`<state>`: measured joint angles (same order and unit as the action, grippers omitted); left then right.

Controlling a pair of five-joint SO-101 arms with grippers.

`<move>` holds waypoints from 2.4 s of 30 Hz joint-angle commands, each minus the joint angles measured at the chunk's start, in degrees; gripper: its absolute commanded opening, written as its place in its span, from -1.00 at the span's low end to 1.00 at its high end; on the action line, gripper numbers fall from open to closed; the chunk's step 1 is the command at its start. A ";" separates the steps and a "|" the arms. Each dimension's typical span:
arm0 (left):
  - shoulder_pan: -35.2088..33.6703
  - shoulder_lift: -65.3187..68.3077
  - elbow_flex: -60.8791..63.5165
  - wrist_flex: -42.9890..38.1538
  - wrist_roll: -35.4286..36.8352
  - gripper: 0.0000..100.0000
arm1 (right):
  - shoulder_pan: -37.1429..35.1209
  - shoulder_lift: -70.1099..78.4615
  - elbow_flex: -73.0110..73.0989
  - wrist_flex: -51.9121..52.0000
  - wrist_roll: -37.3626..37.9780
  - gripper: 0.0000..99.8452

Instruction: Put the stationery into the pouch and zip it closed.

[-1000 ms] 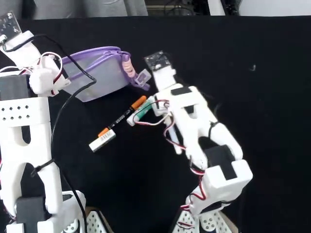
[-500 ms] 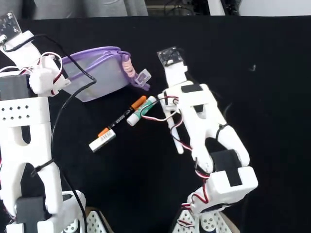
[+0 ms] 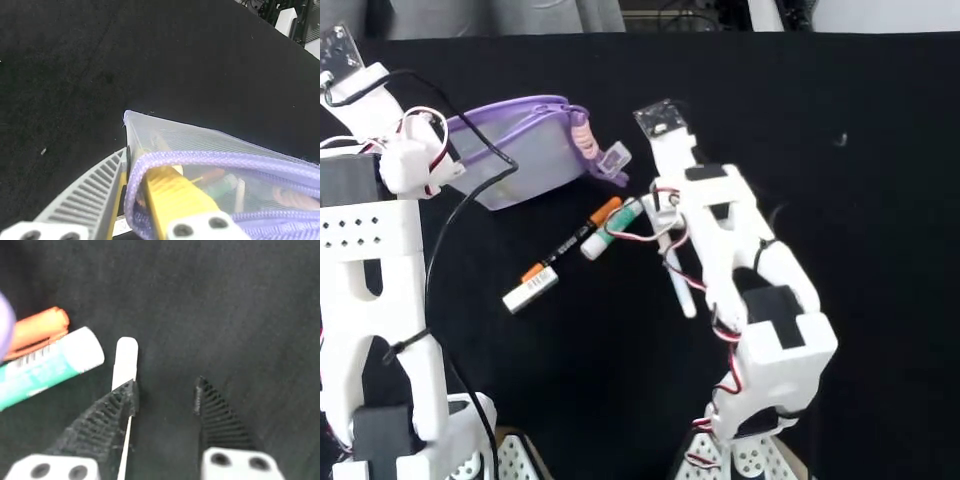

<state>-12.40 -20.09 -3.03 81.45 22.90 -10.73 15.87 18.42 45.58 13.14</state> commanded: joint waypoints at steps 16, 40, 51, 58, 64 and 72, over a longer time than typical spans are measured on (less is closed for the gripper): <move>-1.01 0.00 0.57 -0.79 0.18 -0.94 | -4.92 -0.04 -8.22 8.97 4.92 -0.63; -1.01 0.00 0.57 -0.62 0.18 -0.94 | 0.44 3.03 -13.76 12.31 8.18 -0.98; -0.92 0.00 0.57 -0.97 0.18 -0.94 | 1.76 -21.93 -13.67 14.68 4.48 -0.98; -0.40 0.00 0.57 -0.88 0.18 -0.94 | -1.05 -36.00 -13.58 5.01 0.00 -0.98; 0.48 0.00 0.31 -1.05 -2.20 -0.94 | -7.74 -39.78 -10.15 -6.86 -1.32 -0.98; 4.53 0.00 0.31 -1.05 -5.27 -0.94 | -10.90 -47.43 3.21 -30.33 -9.41 -0.98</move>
<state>-10.11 -20.09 -3.03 81.45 20.70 -20.31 -24.92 16.04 27.82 6.11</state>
